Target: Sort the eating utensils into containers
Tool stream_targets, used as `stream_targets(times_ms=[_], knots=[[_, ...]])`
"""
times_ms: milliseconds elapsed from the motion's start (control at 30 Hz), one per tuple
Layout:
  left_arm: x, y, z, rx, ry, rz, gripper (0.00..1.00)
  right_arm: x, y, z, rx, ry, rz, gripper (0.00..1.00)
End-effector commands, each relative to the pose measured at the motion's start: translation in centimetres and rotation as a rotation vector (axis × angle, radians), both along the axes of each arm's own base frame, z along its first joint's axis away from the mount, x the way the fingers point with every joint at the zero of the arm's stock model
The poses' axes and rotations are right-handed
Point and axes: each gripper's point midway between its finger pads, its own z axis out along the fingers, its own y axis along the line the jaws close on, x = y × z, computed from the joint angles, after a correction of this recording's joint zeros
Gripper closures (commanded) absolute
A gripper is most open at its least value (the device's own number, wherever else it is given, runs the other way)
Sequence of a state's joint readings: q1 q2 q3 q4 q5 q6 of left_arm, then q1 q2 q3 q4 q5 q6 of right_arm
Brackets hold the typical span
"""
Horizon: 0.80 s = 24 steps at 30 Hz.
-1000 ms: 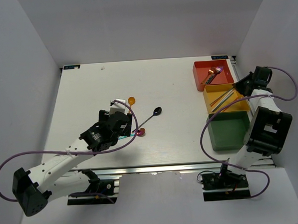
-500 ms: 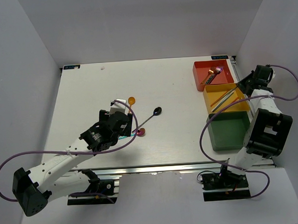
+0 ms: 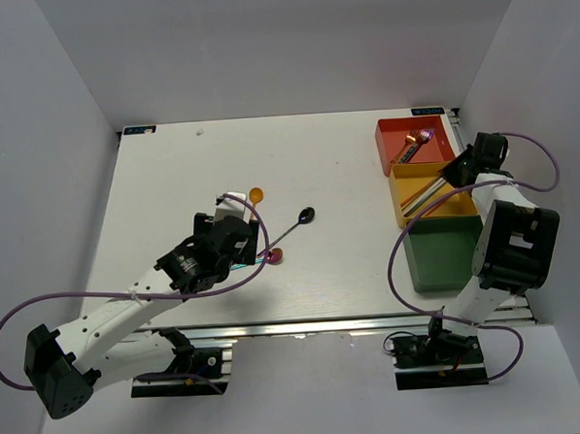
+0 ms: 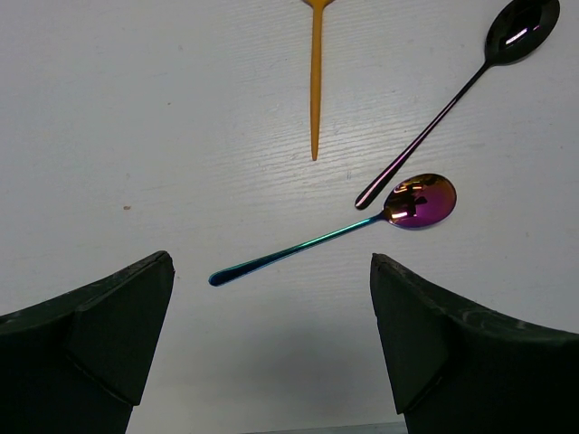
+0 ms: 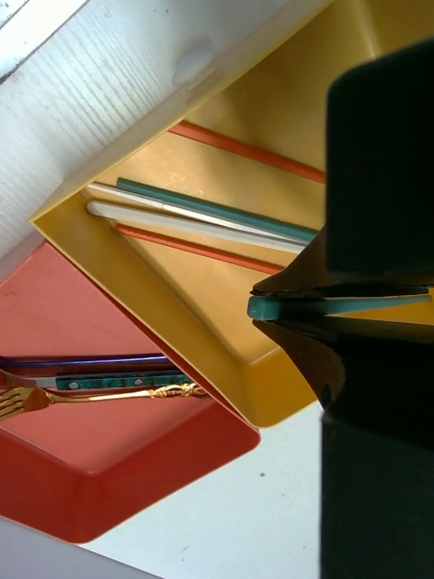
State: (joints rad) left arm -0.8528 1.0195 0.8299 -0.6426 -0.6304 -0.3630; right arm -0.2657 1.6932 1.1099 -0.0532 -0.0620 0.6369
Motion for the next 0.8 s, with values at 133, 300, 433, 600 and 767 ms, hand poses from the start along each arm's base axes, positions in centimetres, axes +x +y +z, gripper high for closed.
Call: stream_targets(times_ms=[133,300,433,600,767], knots=[[0.1,-0.4,0.3,-0.019,-0.012,-0.011,0.02,0.3,0.9,-0.9,0.039,0.007,0.001,1.00],[0.1,-0.5,0.3,-0.024,-0.009,-0.017,0.02,0.3,1.0,-0.8,0.039,0.016,0.011,0.72],[0.2,-0.4,0.2,-0.012,-0.009,-0.010,0.02,0.2,0.5,0.8,0.004,0.020,-0.013,0.38],[0.5,0.3,0.5,-0.005,-0.023,0.027,0.02,-0.1,0.5,5.7,-0.086,-0.050,-0.041,0.11],[0.9,-0.7,-0.1,-0.049,0.019,-0.015,0.02,-1.3,4.3,8.7,-0.186,-0.099,0.014,0.11]])
